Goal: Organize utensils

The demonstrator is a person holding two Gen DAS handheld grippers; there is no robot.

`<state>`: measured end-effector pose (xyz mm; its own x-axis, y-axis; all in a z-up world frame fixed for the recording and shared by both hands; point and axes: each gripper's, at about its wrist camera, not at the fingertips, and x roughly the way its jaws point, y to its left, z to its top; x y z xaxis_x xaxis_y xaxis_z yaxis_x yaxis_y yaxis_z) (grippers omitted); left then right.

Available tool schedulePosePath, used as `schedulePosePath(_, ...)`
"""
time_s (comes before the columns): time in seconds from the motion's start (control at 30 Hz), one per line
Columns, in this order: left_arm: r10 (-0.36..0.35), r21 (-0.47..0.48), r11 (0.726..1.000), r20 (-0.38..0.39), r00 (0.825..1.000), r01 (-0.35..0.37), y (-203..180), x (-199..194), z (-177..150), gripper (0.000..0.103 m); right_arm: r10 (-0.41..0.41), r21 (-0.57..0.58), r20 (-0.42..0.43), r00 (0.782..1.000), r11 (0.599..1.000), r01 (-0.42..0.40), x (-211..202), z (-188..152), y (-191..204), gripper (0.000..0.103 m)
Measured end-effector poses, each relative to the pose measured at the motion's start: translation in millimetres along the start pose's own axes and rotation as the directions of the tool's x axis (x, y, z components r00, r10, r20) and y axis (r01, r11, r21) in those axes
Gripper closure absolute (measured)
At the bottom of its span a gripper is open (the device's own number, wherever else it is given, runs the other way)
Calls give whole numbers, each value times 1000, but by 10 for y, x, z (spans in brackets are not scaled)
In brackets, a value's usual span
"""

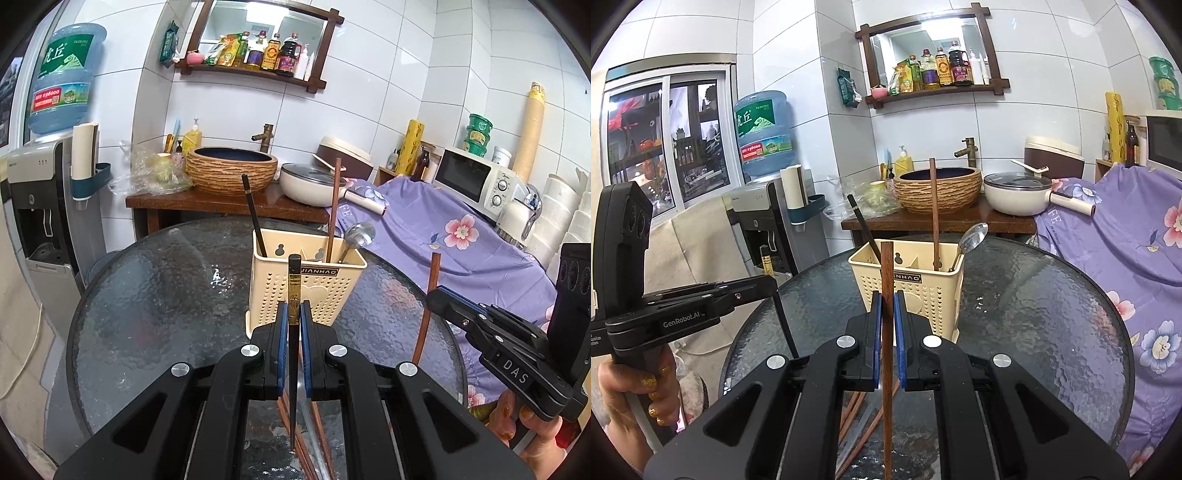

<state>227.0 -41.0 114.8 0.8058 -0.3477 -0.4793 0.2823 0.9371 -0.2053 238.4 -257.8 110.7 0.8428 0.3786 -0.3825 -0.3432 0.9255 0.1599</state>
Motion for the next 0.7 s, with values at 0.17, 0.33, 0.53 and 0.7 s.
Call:
schedulePosePath(0.17, -4, 6, 1000, 8, 1000, 4, -19, -22, 30, 97, 1, -9, 3, 1000, 1000, -1, -3, 40, 9, 96)
schedulePosePath(0.33, -5, 13, 1000, 19, 1000, 4, -42, -57, 76, 97, 2, -8, 10, 1000, 1000, -2, -17, 91, -4, 96)
schedulePosePath(0.53, -11, 32, 999, 35, 999, 10, -81, -121, 181, 97, 7, -6, 16, 1000, 1000, -7, -30, 192, -23, 96)
schedulePosePath(0.7, -32, 39, 999, 43, 999, 30, -102, -168, 319, 97, 15, 6, 33, 999, 1000, -15, -36, 335, -29, 96)
